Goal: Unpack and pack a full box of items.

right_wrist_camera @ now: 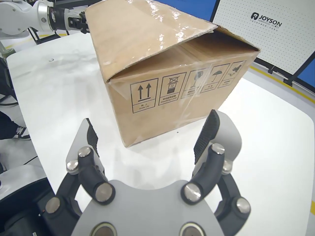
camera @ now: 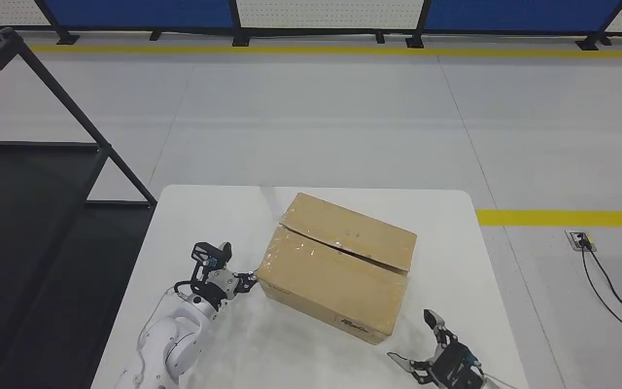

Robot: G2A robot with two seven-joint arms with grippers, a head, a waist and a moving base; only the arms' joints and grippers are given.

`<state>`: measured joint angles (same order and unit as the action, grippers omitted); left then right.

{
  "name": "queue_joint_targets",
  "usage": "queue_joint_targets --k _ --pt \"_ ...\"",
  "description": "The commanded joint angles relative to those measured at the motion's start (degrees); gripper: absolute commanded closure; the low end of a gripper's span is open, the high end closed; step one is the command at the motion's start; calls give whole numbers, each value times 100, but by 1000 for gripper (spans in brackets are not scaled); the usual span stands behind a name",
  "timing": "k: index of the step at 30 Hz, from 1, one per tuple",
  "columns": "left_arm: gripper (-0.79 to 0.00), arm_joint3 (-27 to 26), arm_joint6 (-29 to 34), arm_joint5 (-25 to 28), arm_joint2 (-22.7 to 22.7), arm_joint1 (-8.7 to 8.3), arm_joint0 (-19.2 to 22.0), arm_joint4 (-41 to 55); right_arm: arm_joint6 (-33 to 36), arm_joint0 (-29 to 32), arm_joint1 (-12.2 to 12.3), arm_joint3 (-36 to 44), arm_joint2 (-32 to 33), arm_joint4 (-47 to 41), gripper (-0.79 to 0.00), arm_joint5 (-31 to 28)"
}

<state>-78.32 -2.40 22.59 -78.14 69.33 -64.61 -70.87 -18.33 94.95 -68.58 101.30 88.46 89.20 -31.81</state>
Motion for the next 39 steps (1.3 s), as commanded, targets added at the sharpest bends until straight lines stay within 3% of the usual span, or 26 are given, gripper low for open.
queue_joint_targets --k 1,39 --pt "-785 0 0 0 0 0 0 0 77 -23 -9 43 -65 -46 -785 143" --pt "-785 -74 15 -15 21 1 -62 7 557 -506 26 -39 -187 -473 -785 745"
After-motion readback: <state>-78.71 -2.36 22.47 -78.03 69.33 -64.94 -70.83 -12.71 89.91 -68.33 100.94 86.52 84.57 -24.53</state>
